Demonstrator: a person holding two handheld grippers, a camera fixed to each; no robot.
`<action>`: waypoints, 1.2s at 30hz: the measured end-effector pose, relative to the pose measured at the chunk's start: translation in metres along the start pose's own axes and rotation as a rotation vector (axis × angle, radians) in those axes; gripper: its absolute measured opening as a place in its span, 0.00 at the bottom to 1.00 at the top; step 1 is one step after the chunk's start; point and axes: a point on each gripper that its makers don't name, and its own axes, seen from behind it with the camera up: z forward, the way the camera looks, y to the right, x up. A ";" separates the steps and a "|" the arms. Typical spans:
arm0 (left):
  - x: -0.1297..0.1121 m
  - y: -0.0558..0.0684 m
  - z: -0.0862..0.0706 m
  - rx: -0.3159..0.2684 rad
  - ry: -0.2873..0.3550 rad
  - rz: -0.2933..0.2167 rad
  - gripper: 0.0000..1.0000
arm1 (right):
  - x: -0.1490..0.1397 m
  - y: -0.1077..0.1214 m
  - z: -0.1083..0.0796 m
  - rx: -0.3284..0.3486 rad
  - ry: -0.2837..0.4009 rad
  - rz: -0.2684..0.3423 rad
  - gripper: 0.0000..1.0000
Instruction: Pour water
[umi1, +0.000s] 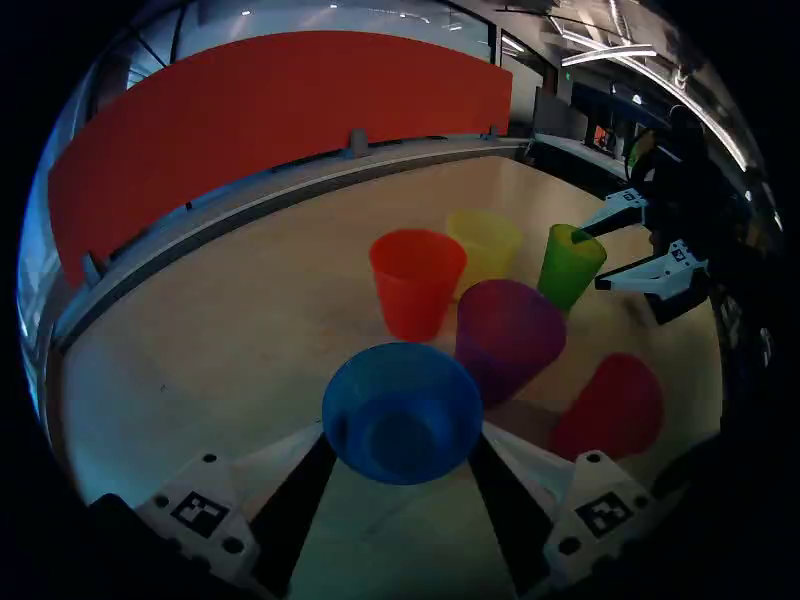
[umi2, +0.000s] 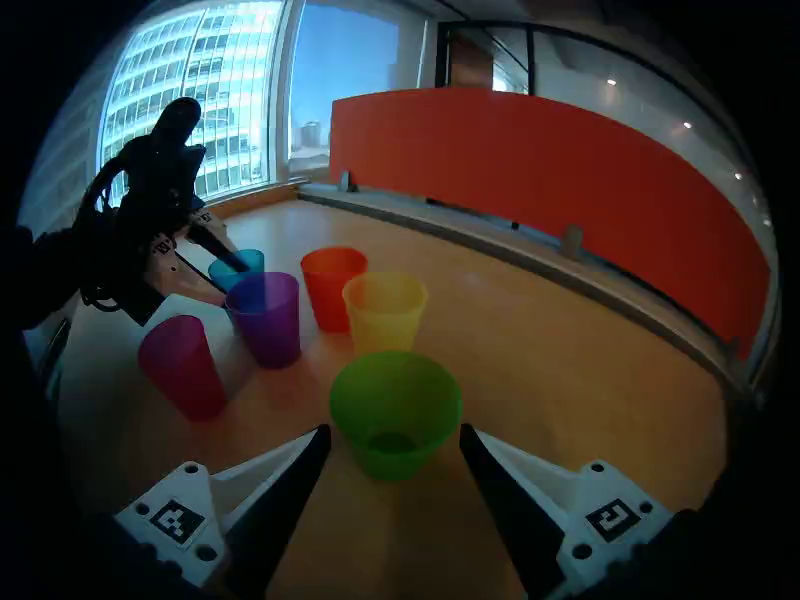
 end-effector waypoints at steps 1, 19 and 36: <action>0.000 0.000 0.000 0.000 0.000 -0.001 0.84 | 0.000 0.000 0.002 0.000 -0.001 0.000 1.00; -0.001 0.000 0.000 -0.004 0.003 -0.007 0.84 | 0.002 0.001 0.026 0.004 -0.014 0.004 0.97; 0.001 0.000 -0.002 0.007 0.012 -0.013 0.83 | 0.014 0.001 0.016 0.021 0.019 0.027 0.89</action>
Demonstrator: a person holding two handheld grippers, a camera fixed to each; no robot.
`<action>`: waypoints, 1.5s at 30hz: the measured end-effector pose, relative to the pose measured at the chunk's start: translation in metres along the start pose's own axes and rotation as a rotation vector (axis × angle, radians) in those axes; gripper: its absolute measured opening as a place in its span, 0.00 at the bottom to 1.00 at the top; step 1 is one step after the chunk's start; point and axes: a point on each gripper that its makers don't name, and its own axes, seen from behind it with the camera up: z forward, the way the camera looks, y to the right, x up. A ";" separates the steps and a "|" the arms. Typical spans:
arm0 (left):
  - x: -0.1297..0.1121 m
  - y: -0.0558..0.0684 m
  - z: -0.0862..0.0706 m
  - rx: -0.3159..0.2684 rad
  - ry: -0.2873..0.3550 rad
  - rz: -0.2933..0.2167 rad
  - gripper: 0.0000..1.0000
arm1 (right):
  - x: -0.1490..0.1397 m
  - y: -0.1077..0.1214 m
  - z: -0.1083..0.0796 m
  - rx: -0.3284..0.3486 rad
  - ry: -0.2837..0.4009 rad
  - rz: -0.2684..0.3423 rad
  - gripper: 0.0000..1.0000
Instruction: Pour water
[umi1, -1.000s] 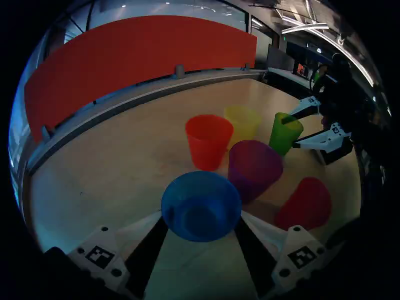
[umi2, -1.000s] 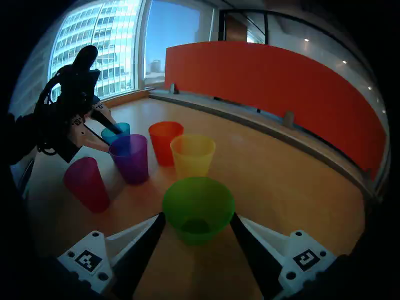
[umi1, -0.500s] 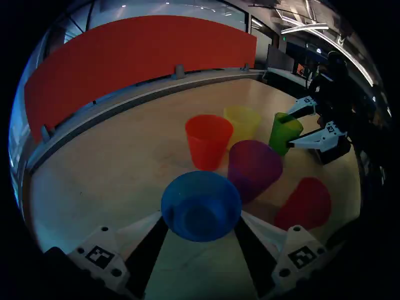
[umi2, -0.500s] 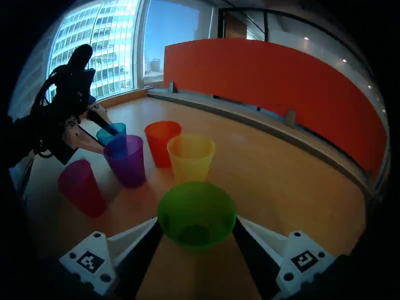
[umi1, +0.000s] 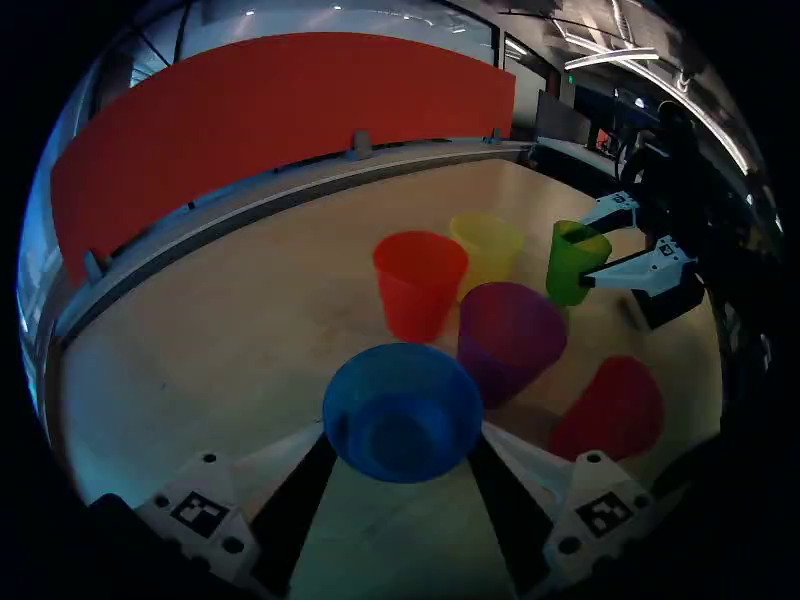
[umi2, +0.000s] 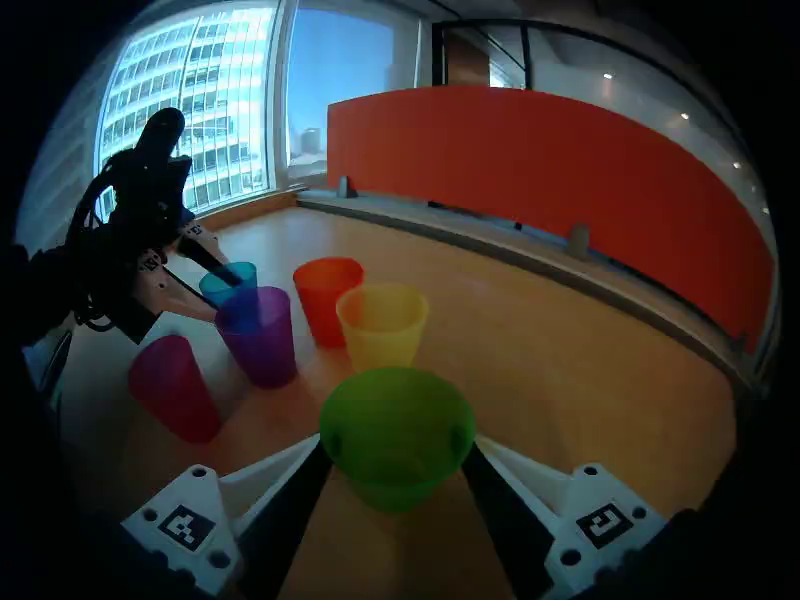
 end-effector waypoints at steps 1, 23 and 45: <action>0.001 0.000 -0.001 0.002 0.004 -0.003 0.84 | 0.001 0.000 -0.001 -0.001 0.002 -0.003 0.89; 0.042 -0.002 -0.061 0.040 0.162 -0.019 0.84 | 0.044 -0.015 -0.045 -0.006 0.087 -0.061 0.89; 0.115 0.028 -0.149 0.075 0.425 0.025 0.84 | 0.109 -0.041 -0.109 -0.003 0.284 -0.102 0.89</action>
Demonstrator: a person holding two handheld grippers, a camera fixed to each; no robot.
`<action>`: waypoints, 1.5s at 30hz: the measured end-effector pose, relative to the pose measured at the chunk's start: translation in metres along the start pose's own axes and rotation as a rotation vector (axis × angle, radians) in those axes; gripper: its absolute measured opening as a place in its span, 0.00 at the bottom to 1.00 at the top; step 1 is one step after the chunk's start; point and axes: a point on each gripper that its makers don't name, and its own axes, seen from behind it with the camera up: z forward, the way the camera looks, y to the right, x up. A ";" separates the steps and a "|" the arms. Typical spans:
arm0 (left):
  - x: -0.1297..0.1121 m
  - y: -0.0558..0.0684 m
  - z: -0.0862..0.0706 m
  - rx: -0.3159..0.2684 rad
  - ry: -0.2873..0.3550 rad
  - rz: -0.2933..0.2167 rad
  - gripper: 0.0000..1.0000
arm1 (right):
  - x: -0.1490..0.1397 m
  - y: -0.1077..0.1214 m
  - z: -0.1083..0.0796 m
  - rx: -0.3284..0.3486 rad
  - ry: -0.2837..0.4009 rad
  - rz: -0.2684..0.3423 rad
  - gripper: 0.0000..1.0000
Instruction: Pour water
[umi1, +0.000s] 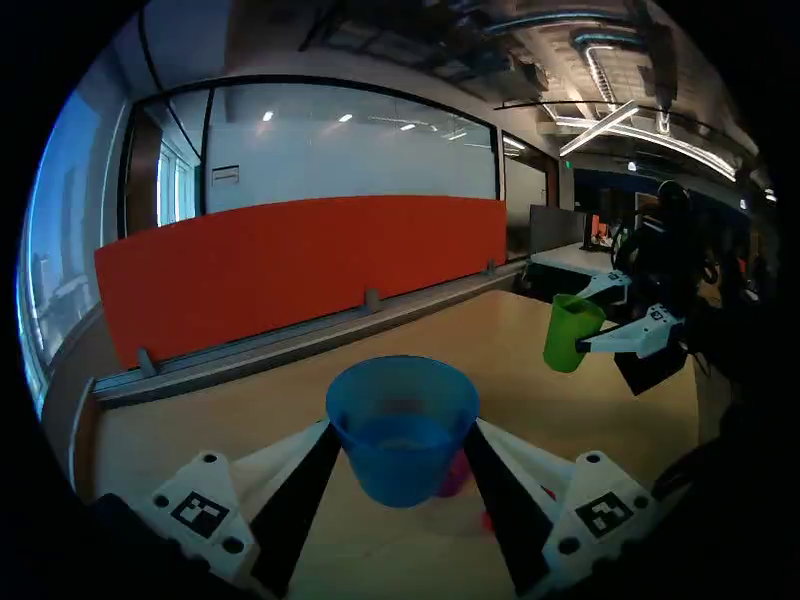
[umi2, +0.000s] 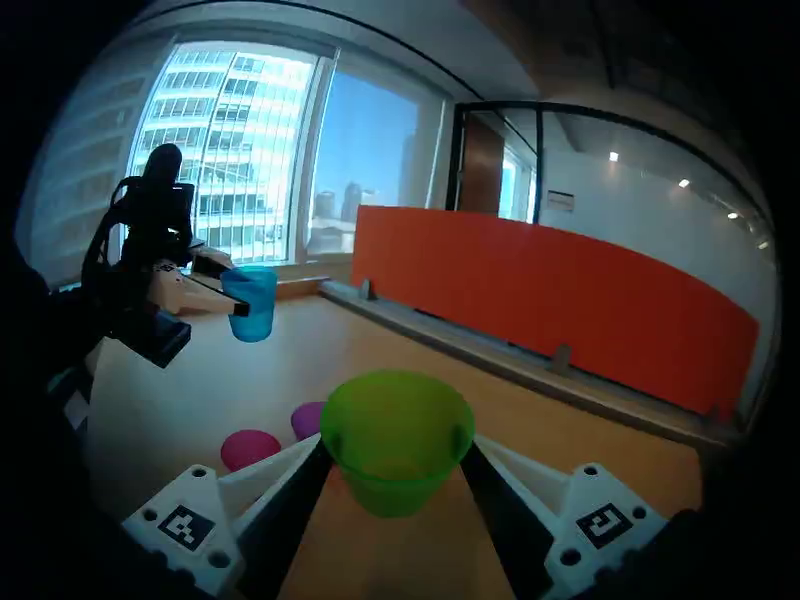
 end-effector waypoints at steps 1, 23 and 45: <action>0.003 0.002 -0.002 -0.001 0.008 0.001 0.84 | 0.002 -0.001 -0.001 0.001 0.007 -0.001 0.89; 0.042 0.023 -0.033 0.019 0.169 -0.023 0.84 | 0.036 -0.012 -0.019 0.006 0.132 -0.003 0.90; 0.084 0.029 -0.043 0.037 0.258 0.062 0.84 | 0.053 -0.043 -0.006 0.086 0.178 -0.003 0.89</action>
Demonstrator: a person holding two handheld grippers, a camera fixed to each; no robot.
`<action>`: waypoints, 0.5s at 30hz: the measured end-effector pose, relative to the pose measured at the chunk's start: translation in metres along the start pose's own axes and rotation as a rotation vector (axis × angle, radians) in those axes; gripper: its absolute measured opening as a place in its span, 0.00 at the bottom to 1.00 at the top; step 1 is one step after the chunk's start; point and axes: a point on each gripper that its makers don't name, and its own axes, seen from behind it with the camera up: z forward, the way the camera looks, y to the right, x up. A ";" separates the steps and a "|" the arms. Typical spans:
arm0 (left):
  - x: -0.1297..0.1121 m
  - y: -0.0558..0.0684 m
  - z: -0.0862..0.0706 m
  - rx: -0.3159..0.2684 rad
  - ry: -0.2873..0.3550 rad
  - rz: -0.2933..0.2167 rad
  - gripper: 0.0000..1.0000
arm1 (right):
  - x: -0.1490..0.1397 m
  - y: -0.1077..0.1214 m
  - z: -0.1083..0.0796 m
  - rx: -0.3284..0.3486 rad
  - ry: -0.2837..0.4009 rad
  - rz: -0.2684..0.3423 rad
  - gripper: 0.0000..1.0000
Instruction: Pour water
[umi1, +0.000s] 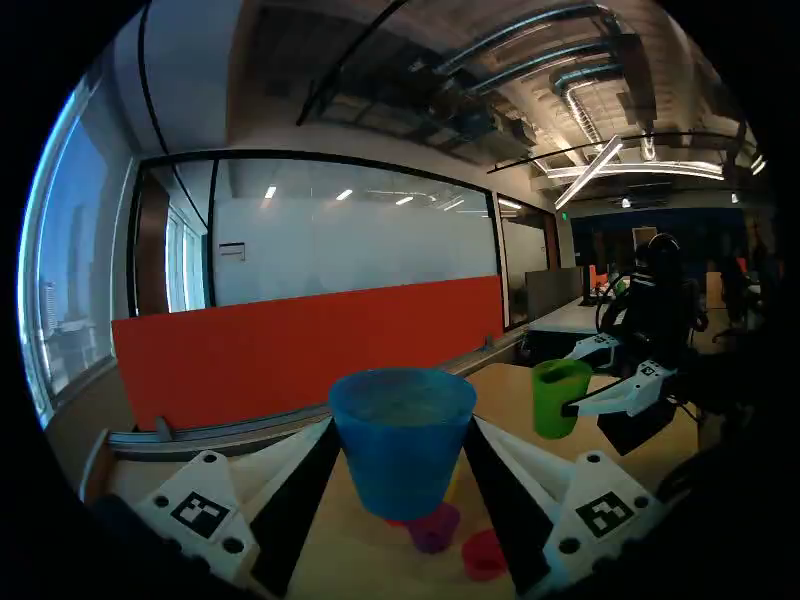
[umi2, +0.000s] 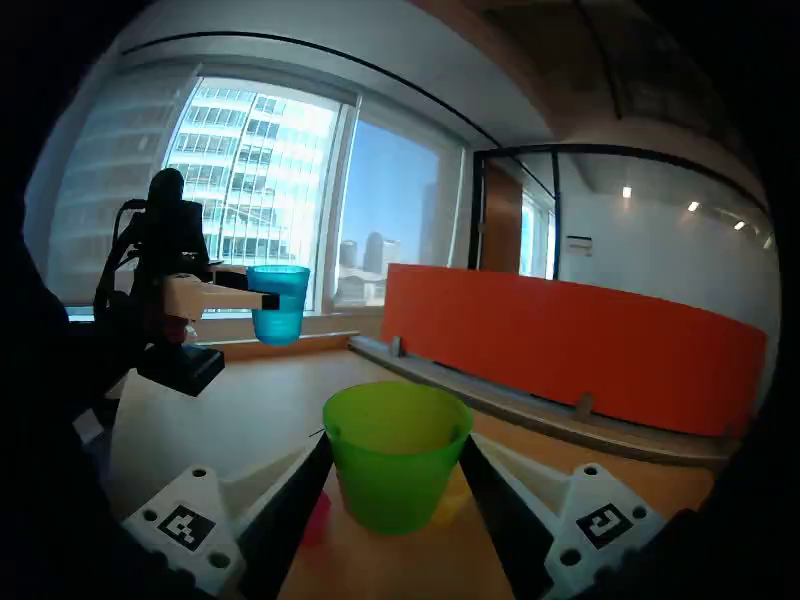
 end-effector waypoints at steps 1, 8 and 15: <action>0.002 0.000 0.000 0.000 0.002 0.008 0.84 | 0.001 -0.002 0.001 0.005 0.002 0.001 0.89; 0.016 0.003 -0.001 0.000 0.012 0.058 0.84 | 0.007 -0.016 0.009 0.039 0.023 0.005 0.89; 0.028 0.004 -0.001 0.009 0.021 0.121 0.84 | 0.011 -0.031 0.018 0.076 0.036 0.008 0.89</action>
